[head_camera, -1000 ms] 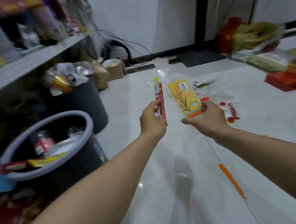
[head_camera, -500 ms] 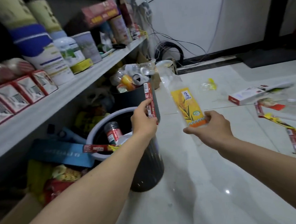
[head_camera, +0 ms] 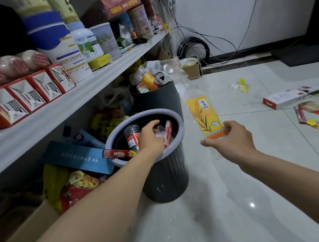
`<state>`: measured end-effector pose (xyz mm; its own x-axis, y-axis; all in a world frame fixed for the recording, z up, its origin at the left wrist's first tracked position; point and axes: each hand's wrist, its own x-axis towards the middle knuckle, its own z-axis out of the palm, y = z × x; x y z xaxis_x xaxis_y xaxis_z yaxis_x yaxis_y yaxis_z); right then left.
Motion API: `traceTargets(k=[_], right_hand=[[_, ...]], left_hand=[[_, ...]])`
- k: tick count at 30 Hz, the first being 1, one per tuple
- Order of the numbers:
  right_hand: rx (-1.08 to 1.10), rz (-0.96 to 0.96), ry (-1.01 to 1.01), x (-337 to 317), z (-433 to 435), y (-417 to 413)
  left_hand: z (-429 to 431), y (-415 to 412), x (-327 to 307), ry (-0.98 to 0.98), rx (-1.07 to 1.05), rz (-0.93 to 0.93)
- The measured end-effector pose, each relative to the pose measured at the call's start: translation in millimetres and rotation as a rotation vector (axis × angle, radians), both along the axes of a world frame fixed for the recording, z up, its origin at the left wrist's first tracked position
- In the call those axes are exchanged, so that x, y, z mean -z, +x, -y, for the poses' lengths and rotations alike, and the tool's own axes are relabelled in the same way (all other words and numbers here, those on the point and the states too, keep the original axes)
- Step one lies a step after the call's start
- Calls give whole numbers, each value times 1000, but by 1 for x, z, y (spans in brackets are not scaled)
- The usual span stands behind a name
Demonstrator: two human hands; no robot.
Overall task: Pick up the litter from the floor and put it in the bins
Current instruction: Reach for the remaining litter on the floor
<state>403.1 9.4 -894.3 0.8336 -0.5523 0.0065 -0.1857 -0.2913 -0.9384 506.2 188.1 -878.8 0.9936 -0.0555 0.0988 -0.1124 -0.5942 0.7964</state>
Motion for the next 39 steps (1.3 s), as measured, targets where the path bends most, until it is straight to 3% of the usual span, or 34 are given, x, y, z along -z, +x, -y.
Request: traceTargets(k=[7, 12, 16, 29, 32, 39], right_hand=[[-32, 27, -25, -7, -6, -1], [-97, 48, -89, -20, -27, 14], [-126, 48, -148, -32, -46, 40], [-244, 66, -191, -44, -110, 88], [-252, 84, -298, -41, -106, 88], [-216, -87, -592, -34, -54, 74]], left_hand=[[-8, -1, -7, 140, 71, 54], [-21, -3, -23, 520, 56, 317], [-35, 0, -29, 679, 14, 427], [-85, 10, -29, 690, -123, 385], [-83, 16, -29, 704, -94, 395], [-48, 22, -24, 753, 49, 431]])
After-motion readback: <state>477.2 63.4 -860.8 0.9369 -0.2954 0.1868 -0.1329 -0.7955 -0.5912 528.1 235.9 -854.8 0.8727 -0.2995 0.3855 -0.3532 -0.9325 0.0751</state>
